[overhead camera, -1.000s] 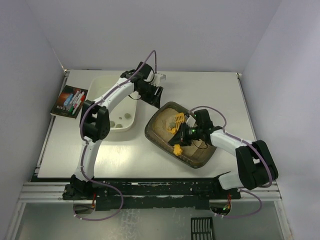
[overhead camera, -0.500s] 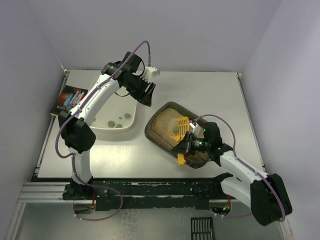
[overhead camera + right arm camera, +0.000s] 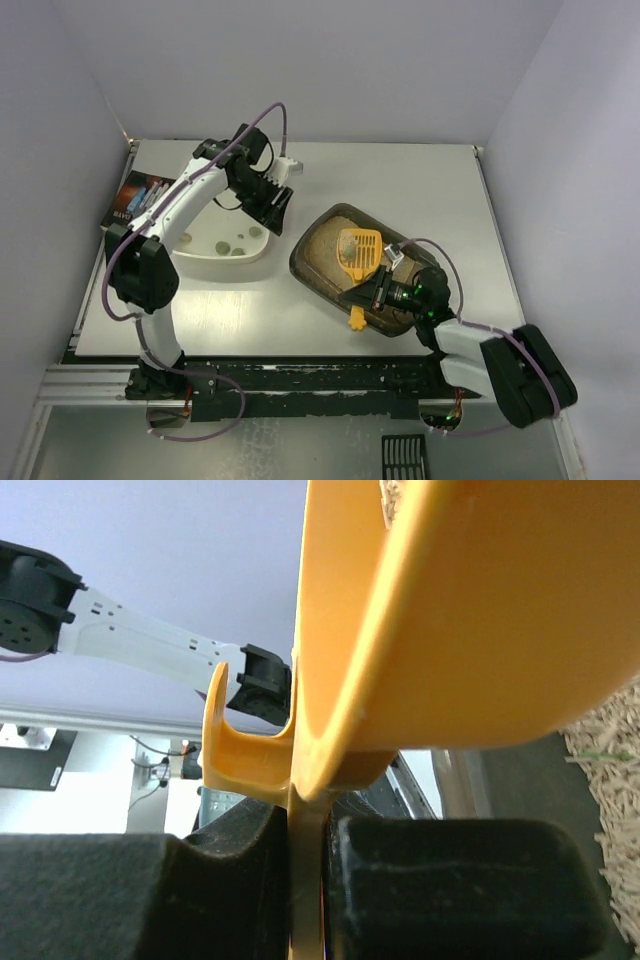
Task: Clean the litter box
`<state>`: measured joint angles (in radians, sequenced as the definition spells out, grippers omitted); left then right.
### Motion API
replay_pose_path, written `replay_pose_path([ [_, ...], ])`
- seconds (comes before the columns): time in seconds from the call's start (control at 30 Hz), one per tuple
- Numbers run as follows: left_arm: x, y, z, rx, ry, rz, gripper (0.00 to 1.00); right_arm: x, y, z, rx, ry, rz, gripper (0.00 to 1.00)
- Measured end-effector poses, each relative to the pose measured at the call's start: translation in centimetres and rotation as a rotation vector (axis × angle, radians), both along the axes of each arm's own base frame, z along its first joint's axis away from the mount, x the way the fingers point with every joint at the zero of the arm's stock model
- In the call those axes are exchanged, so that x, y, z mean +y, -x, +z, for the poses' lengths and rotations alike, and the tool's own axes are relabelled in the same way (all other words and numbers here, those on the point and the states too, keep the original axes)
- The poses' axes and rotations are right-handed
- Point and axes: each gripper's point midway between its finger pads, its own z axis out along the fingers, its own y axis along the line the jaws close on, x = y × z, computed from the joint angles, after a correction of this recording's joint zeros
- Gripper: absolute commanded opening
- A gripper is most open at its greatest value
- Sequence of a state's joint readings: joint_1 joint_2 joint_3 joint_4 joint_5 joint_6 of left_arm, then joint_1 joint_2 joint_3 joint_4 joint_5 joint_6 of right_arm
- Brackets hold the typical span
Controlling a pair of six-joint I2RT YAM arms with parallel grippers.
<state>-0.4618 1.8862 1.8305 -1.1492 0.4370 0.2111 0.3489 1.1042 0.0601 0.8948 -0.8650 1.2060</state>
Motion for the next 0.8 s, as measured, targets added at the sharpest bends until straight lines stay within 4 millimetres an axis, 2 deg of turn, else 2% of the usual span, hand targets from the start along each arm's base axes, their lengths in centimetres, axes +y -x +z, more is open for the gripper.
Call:
replay_pose_path([
  [0.17,1.6,2.0,0.3,-0.029,-0.022,-0.001,0.63,0.4,-0.5,0.9,-0.024,-0.083,0.004,0.0],
  [0.27,2.5,3.0,0.7,-0.057,-0.031,0.005,0.63,0.5,-0.5,-0.1,0.069,-0.109,0.003,0.0],
  [0.33,2.9,3.3,0.9,-0.071,-0.034,0.011,0.63,0.7,-0.7,0.2,0.079,-0.13,0.008,0.0],
  [0.8,4.2,3.4,-0.9,-0.064,-0.055,0.036,0.63,0.7,0.6,1.9,0.013,-0.164,0.042,0.0],
])
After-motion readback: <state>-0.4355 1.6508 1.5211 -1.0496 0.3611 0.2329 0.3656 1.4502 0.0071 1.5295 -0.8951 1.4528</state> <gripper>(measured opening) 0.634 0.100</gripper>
